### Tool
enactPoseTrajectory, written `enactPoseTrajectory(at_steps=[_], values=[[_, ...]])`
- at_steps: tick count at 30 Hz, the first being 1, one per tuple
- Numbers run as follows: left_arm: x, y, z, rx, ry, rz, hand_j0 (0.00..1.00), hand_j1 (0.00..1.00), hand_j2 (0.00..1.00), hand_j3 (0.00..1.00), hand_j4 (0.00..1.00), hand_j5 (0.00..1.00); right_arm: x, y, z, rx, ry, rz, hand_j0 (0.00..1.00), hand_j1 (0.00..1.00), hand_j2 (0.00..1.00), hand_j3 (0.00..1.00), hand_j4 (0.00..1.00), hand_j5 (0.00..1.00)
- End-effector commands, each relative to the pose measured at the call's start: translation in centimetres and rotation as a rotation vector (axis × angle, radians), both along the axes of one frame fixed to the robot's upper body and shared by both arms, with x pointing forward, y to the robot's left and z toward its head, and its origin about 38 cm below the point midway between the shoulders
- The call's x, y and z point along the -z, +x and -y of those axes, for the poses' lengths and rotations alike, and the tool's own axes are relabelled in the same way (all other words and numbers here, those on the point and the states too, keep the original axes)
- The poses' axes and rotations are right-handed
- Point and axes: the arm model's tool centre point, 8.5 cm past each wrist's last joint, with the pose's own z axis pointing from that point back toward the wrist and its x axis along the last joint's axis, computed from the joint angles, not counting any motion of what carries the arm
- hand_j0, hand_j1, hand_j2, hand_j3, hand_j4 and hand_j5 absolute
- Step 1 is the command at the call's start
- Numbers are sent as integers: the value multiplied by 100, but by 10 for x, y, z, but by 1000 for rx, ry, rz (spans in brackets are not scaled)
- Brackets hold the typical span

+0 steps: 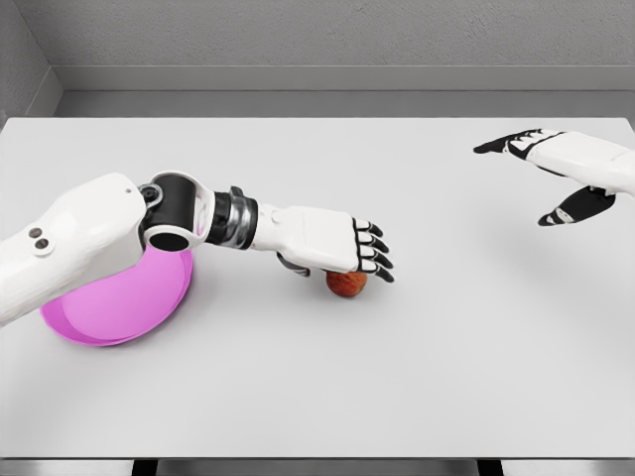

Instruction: Put the apple on the plate with both arms

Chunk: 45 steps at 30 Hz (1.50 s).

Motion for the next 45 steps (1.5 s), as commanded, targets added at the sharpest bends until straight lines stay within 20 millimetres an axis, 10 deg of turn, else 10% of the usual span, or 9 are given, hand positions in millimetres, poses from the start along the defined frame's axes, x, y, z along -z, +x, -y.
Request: enactPoseTrajectory(at_steps=[1,16,40,45], values=[[1,0,1,3,10,15,94,94,94,94,94,94,-1,0,1,2,0,0,100,100,100,100,100,100],[16,-4,16,41,93,46,85,85,85,85,85,85,3,-1,2,5,-1,-10,100,100,100,100,100,100],[19,2,5,9,94,41,19,19,19,19,19,19,2,-2,5,8,-11,-12,100,100,100,100,100,100],[6,14,-23,-68,54,7,15,15,15,15,15,15,2,-2,5,10,-11,-11,100,100,100,100,100,100]])
